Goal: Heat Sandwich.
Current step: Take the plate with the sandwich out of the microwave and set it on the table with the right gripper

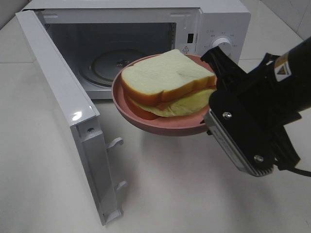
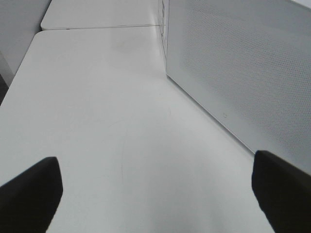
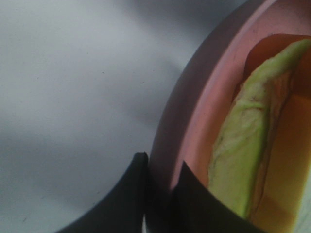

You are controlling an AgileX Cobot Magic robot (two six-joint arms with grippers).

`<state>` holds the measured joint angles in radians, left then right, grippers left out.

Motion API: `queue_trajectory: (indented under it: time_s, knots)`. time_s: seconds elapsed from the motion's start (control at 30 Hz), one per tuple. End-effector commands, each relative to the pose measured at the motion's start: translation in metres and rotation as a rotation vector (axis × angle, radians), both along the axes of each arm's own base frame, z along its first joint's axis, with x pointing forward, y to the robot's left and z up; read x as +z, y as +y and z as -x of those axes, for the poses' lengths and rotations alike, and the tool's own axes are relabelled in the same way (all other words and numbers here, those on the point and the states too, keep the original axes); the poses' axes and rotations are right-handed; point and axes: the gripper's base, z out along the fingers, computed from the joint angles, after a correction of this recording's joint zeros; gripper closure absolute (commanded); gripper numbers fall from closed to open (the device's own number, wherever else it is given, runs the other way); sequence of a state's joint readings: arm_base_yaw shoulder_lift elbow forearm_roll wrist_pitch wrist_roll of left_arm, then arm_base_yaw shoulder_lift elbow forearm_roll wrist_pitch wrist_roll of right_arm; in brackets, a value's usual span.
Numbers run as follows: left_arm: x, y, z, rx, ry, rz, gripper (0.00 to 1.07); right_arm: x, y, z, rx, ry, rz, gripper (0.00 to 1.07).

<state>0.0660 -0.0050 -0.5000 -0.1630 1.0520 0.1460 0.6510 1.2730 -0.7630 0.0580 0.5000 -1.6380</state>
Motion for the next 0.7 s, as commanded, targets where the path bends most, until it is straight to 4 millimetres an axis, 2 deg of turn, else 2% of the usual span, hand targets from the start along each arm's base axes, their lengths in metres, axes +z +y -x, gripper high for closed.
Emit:
queue_trajectory:
  time_s: [0.03, 0.17, 0.3, 0.43, 0.7]
  knots:
    - [0.0, 0.0, 0.003, 0.006, -0.038, 0.001, 0.03, 0.007, -0.014, 0.014, -0.039, -0.032, -0.002, 1.07]
    - [0.0, 0.0, 0.003, 0.006, -0.038, 0.001, 0.03, 0.006, -0.024, 0.025, -0.073, -0.032, -0.014, 1.07]
    - [0.0, 0.0, 0.003, 0.006, -0.038, 0.001, 0.03, 0.003, -0.043, 0.05, -0.093, -0.007, -0.008, 1.07]
    - [0.0, 0.0, 0.003, 0.006, -0.038, 0.001, 0.03, -0.001, -0.054, 0.063, -0.132, 0.005, -0.016, 1.07]
    - [0.0, 0.0, 0.003, 0.006, -0.038, 0.001, 0.03, -0.001, -0.071, 0.078, -0.191, -0.008, -0.005, 1.07]
